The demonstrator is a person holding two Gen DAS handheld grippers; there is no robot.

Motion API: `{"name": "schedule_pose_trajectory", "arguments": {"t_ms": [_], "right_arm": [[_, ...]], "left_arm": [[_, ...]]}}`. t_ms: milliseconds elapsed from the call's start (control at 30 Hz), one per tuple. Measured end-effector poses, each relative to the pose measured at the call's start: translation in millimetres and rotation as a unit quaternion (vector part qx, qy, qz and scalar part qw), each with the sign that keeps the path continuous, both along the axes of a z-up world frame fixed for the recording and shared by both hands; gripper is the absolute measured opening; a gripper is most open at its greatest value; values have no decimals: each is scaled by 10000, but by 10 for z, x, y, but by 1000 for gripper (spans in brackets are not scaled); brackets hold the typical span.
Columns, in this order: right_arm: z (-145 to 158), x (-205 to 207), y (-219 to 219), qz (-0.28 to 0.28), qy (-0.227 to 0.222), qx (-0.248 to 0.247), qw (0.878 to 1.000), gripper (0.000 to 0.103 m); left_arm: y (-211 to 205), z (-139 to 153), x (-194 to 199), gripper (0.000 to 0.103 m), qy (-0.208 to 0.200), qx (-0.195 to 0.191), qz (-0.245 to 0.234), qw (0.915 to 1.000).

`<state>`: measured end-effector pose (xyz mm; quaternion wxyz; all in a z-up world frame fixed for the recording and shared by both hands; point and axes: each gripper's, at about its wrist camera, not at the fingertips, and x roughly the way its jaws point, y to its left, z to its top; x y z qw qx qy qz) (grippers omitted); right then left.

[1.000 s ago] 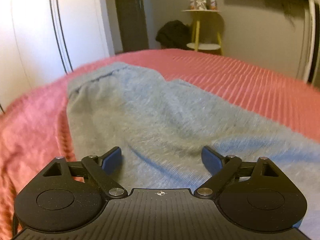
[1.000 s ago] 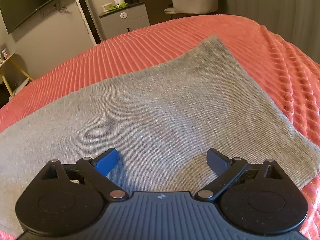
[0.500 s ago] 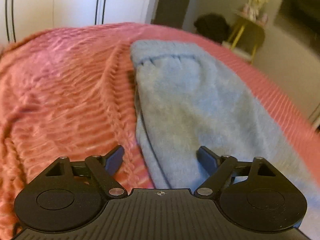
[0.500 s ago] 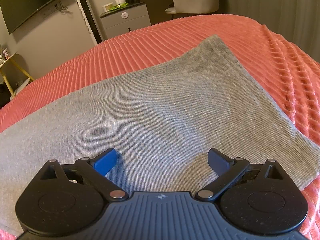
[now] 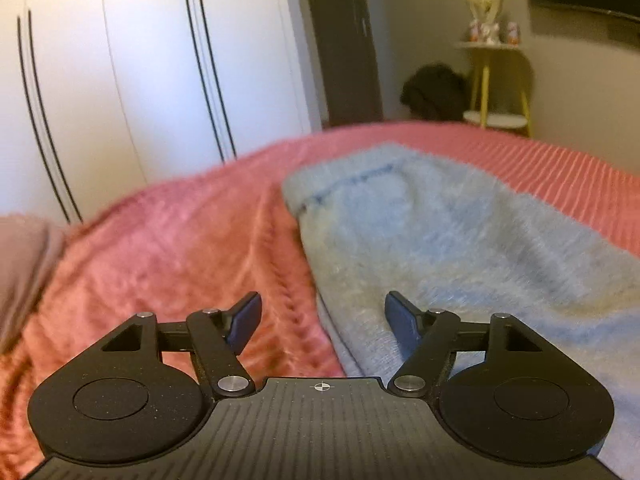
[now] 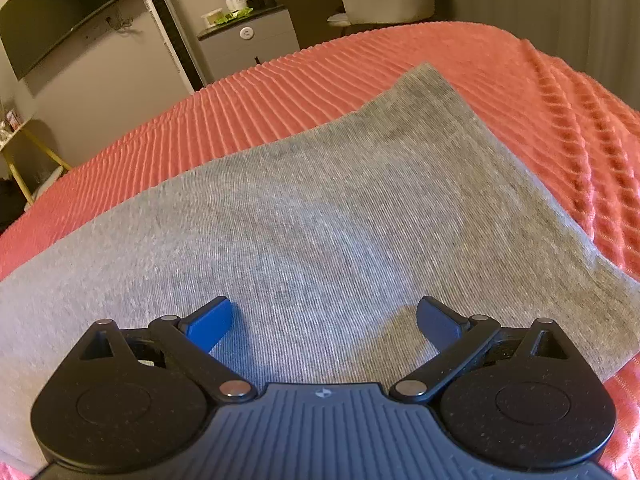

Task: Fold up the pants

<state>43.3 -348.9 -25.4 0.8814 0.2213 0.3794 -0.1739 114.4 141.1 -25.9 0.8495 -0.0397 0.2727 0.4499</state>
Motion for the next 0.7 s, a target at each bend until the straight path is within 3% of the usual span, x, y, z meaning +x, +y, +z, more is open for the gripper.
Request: {"name": "schedule_pose_trajectory", "arguments": {"t_ms": [67, 100, 133, 167, 267, 333, 500, 633, 700], "right_arm": [[4, -8, -18, -14, -33, 71, 10000, 99], [8, -15, -30, -32, -63, 117, 9999, 99], [11, -27, -45, -57, -106, 176, 9998, 99], [14, -43, -66, -88, -153, 256, 9995, 99], [33, -116, -156, -246, -336, 626, 9972, 99], [46, -172, -212, -328, -424, 846, 9950, 99], [72, -238, -251, -385, -470, 1076, 9923, 99], [52, -190, -249, -421, -472, 1078, 9922, 99], [34, -151, -234, -401, -451, 974, 9934, 99]], "left_arm": [[-199, 163, -158, 75, -395, 59, -404, 9984], [-314, 248, -253, 83, -632, 28, -729, 9953], [-427, 316, -337, 91, -833, -44, -1054, 9909], [-544, 384, -414, 92, -1025, -151, -1441, 9841], [-702, 509, -460, 93, -1175, -416, -2269, 9659], [-623, 558, -414, 92, -1184, -698, -2524, 9578], [305, 502, -310, 83, -1457, -1906, -1919, 9516], [1277, 330, -268, 78, -1588, -2533, -1142, 9474], [1709, 165, -209, 72, -1652, -3049, -941, 9332]]}}
